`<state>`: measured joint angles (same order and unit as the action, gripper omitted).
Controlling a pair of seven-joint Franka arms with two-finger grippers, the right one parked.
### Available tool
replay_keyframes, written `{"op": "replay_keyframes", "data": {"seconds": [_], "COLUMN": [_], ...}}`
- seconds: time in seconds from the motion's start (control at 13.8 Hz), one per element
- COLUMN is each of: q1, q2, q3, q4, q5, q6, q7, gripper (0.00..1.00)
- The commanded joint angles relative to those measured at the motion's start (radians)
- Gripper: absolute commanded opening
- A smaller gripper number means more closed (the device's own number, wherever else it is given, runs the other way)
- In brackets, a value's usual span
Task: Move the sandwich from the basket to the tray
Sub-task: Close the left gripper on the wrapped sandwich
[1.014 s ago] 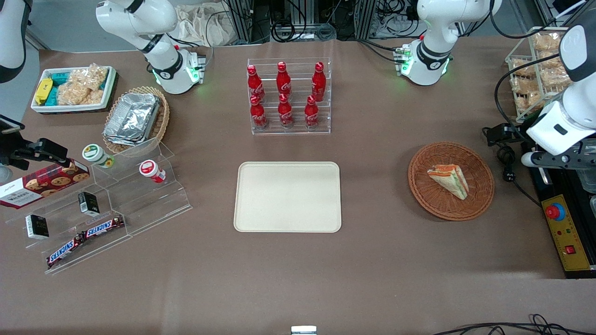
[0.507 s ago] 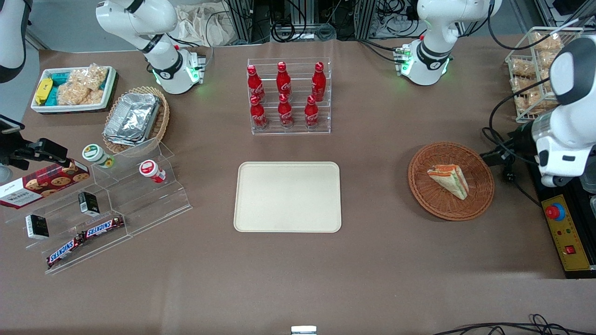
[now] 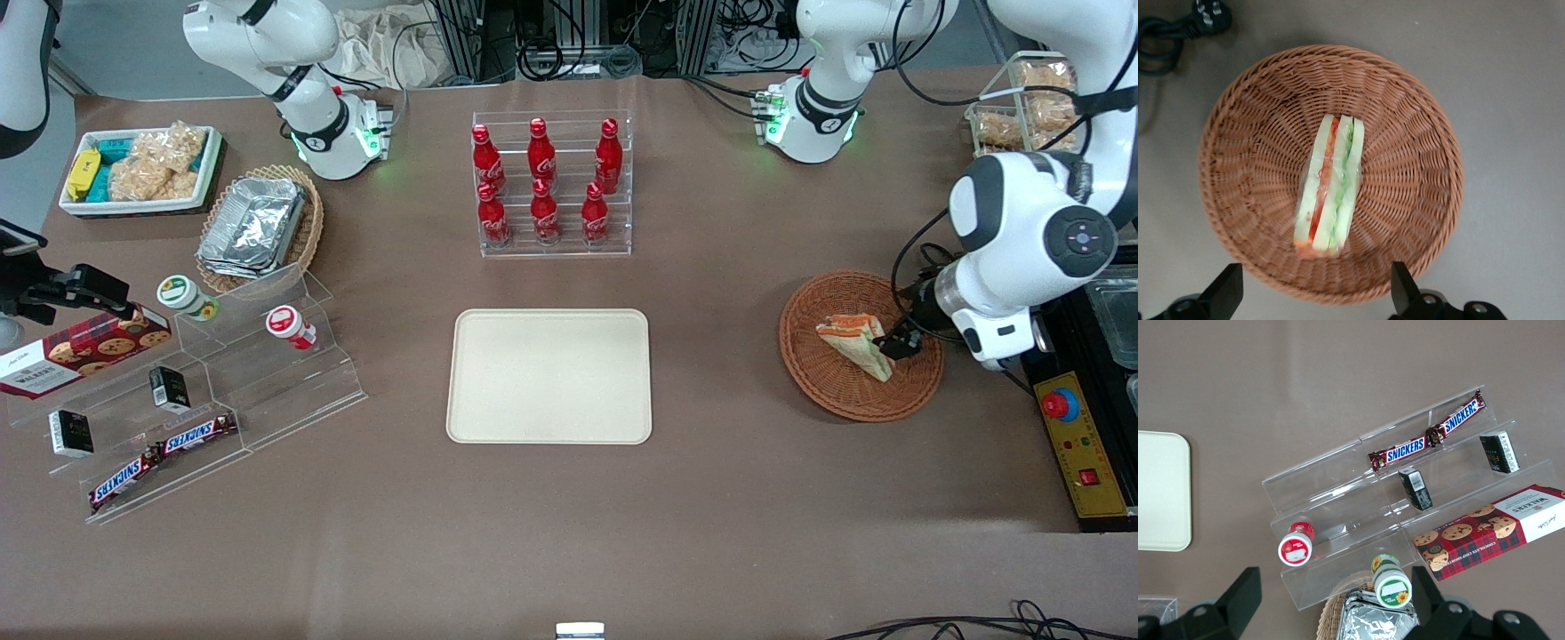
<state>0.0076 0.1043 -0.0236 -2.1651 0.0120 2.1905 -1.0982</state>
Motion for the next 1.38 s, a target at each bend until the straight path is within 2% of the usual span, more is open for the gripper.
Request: {"op": "replay_keyframes", "data": {"seconds": [0.0,0.22,0.36,0.72,0.8,0.87,0.94,1.09,1.3], "q1": [0.002,0.002,-0.003,-0.006,-0.006,-0.008,-0.008,-0.008,-0.012], "q2": [0.012,0.067,0.109,0.167,0.178,0.175,0.172,0.170,0.170], "q3": [-0.003,-0.003,-0.003,-0.004,-0.004,-0.004,-0.004,-0.006,-0.012], "q4": [-0.058,-0.059,-0.065,-0.082,-0.078,-0.075,-0.071,-0.036,0.100], "q5": [0.022,0.062,0.065,0.065,0.063,0.063,0.063,0.063,0.063], "q6": [0.072,0.103,0.164,0.180,0.181,0.180,0.178,0.163,-0.036], "q7": [-0.089,-0.169,-0.216,-0.220,-0.223,-0.227,-0.229,-0.224,-0.204], "gripper": [1.00,1.00,1.00,0.99,0.75,0.06,0.00,0.00,0.00]}}
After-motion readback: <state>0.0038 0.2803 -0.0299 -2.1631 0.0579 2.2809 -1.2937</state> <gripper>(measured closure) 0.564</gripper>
